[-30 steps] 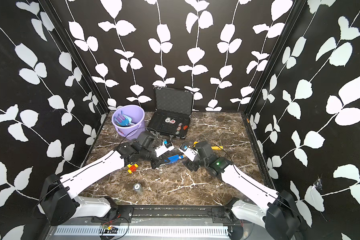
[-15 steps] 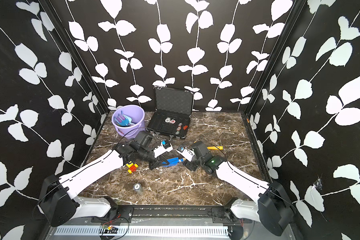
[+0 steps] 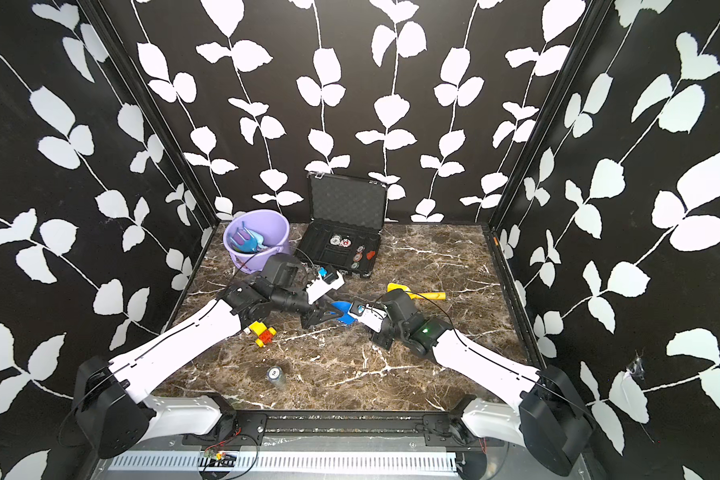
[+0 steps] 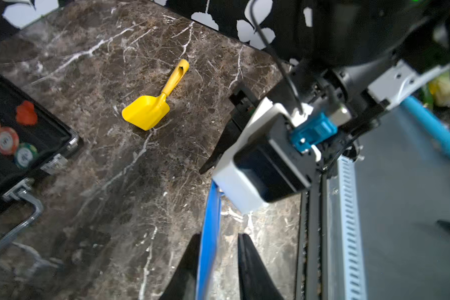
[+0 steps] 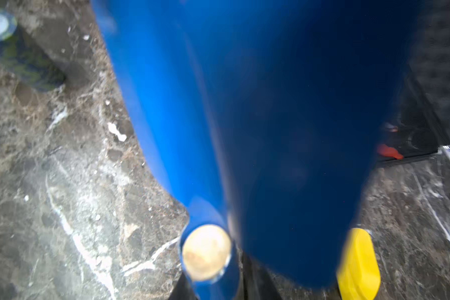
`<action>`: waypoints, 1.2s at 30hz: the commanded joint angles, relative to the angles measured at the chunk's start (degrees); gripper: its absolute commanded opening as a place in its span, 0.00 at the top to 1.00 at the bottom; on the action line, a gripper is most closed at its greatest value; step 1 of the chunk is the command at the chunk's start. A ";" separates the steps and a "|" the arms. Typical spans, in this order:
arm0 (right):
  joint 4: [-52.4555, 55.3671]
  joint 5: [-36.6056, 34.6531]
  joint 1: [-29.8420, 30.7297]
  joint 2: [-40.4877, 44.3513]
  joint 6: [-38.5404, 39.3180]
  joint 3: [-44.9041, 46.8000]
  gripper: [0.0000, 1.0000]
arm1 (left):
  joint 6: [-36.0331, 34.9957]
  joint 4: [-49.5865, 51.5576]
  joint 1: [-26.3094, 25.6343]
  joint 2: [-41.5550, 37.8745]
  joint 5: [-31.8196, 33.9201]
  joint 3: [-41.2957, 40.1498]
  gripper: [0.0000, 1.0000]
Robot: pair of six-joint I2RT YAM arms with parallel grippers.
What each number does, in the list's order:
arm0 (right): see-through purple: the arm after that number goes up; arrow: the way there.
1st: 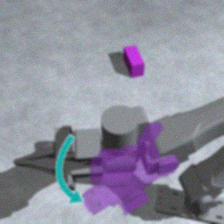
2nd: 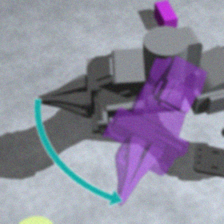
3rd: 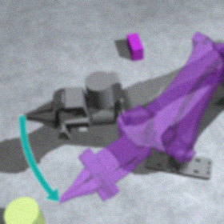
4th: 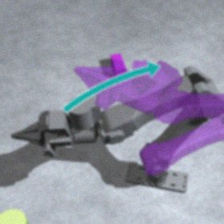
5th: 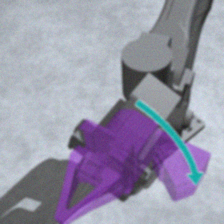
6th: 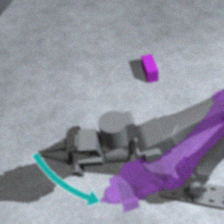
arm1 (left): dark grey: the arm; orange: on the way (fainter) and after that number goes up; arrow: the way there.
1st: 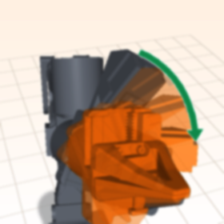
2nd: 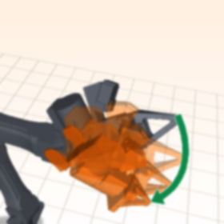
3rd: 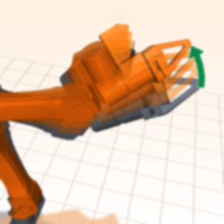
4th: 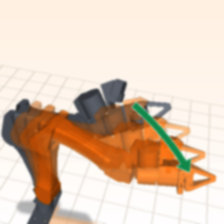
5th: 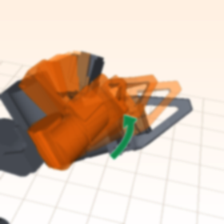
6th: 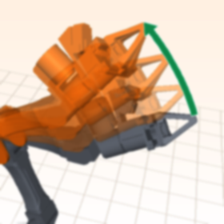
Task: Organize the gardening tools
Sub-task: Pick up the gardening tool from the center of the board.
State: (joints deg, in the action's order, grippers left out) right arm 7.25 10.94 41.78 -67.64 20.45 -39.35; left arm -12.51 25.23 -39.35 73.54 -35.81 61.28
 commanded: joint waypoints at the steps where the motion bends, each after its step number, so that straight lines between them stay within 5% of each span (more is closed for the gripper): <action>1: -7.11 -2.35 -1.14 1.88 -7.37 0.93 1.00 | 2.57 -2.00 0.81 -2.62 -0.90 -2.02 0.55; 15: -10.70 -1.10 -0.56 0.50 -10.11 1.42 1.00 | 18.18 -26.77 4.12 -7.72 3.69 -12.51 0.44; 21: -11.72 2.60 -0.16 0.50 -10.79 1.35 1.00 | 29.14 -46.00 8.13 -7.63 -6.17 -17.87 0.44; 30: -12.62 5.13 0.28 0.00 -11.22 1.11 1.00 | 32.85 -51.67 8.29 -1.69 -16.10 -14.58 0.36; 36: -11.80 5.65 0.89 -0.56 -10.79 0.29 1.00 | 32.55 -50.69 8.32 0.43 -16.71 -12.14 0.51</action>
State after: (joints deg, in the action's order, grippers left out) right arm -2.50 15.55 42.06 -67.94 9.78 -37.78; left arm 19.51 -22.74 -31.07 73.91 -50.13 46.89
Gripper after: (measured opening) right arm 0.181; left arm 0.520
